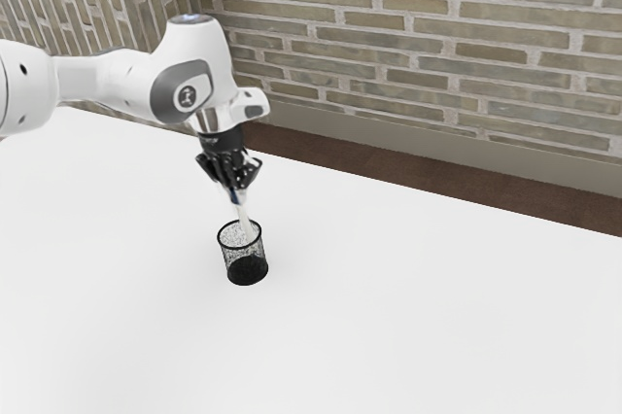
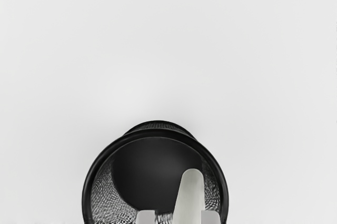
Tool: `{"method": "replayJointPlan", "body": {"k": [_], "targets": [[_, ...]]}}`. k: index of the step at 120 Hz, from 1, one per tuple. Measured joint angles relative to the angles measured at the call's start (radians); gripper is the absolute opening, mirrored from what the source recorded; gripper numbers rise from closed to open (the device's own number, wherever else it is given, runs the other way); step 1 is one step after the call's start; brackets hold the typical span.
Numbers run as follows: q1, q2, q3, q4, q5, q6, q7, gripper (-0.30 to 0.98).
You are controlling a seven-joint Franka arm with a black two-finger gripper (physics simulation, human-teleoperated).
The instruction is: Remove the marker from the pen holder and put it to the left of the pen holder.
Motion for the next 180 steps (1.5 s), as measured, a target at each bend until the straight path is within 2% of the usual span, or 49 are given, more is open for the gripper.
{"method": "replayJointPlan", "body": {"k": [47,65,81,101,140,159,161,180], "targets": [[0.000,-0.096,0.051,0.027,0.008,-0.019,-0.013,-0.10],[0.003,-0.067,0.116,0.068,0.011,-0.002,-0.017,-0.10],[0.004,0.011,0.172,0.103,0.017,0.042,-0.020,-0.10],[0.040,0.084,0.203,0.113,0.022,0.155,-0.026,-0.10],[0.103,0.210,0.206,0.072,0.025,0.527,-0.050,-0.10],[0.125,0.244,0.207,0.066,0.021,0.629,-0.054,-0.10],[0.126,0.248,0.207,0.065,0.020,0.636,-0.054,-0.09],[0.128,0.260,0.205,0.063,0.001,0.678,-0.035,0.27]]}}
